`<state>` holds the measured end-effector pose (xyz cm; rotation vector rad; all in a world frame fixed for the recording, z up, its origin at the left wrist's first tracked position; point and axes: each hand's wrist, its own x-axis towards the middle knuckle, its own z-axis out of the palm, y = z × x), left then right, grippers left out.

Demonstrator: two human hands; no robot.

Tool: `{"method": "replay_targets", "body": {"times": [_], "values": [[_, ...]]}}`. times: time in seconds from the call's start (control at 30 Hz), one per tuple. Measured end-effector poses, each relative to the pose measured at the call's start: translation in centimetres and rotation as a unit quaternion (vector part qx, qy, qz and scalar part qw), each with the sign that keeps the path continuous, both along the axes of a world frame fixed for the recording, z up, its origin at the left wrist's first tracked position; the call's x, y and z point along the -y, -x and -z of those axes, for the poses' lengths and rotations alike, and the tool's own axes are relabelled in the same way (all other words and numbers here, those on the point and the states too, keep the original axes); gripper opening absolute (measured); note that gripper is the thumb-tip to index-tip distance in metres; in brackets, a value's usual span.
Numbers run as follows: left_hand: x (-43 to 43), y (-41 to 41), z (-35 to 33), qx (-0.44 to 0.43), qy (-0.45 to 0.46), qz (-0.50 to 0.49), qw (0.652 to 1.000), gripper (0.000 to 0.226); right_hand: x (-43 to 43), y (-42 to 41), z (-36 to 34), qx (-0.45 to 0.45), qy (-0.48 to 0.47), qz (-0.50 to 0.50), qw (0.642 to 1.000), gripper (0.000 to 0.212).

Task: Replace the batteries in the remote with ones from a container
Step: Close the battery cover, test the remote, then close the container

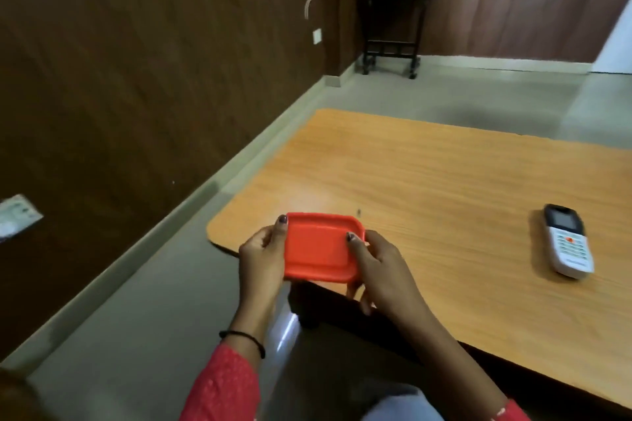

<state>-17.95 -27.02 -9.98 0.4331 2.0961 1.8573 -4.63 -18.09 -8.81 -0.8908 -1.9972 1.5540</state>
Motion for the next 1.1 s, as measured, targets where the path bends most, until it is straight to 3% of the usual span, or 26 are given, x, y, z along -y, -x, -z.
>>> {"method": "replay_targets", "body": {"times": [0.1, 0.23, 0.4, 0.5, 0.57, 0.77, 0.87, 0.97, 1.1], "values": [[2.2, 6.3, 1.4, 0.032, 0.002, -0.041, 0.999, 0.010, 0.4, 6.3, -0.3, 0.007, 0.074, -0.018, 0.997, 0.027], [3.6, 11.0, 2.3, -0.033, 0.073, -0.060, 0.995, 0.020, 1.0, 12.6, 1.1, 0.036, 0.126, 0.009, 0.991, 0.034], [3.1, 15.0, 2.1, -0.030, 0.091, -0.074, 0.993, 0.024, 2.3, 15.7, 2.3, 0.053, 0.059, -0.003, 0.997, 0.026], [2.2, 16.4, 2.3, -0.031, 0.095, -0.082, 0.992, 0.021, 2.1, 16.3, 2.6, 0.030, 0.044, 0.010, 0.999, 0.046], [1.7, 16.7, 2.6, -0.033, 0.098, -0.092, 0.990, 0.020, 2.0, 16.4, 2.9, 0.015, 0.036, 0.010, 0.999, 0.049], [2.4, 15.3, 1.6, -0.044, 0.077, -0.115, 0.989, 0.024, 1.6, 16.1, 2.8, 0.015, 0.073, 0.018, 0.997, 0.057], [3.0, 13.1, -0.5, -0.100, 0.053, -0.120, 0.986, 0.026, 1.1, 14.5, 1.6, -0.007, 0.087, 0.037, 0.996, 0.054], [3.2, 8.7, -3.0, -0.152, 0.017, -0.074, 0.986, 0.027, 1.2, 10.4, -0.6, -0.035, 0.095, 0.057, 0.993, 0.047], [3.5, 1.1, -5.3, -0.157, -0.045, 0.024, 0.986, 0.026, 2.3, 2.4, -3.5, -0.052, 0.095, 0.082, 0.991, 0.037]]}}
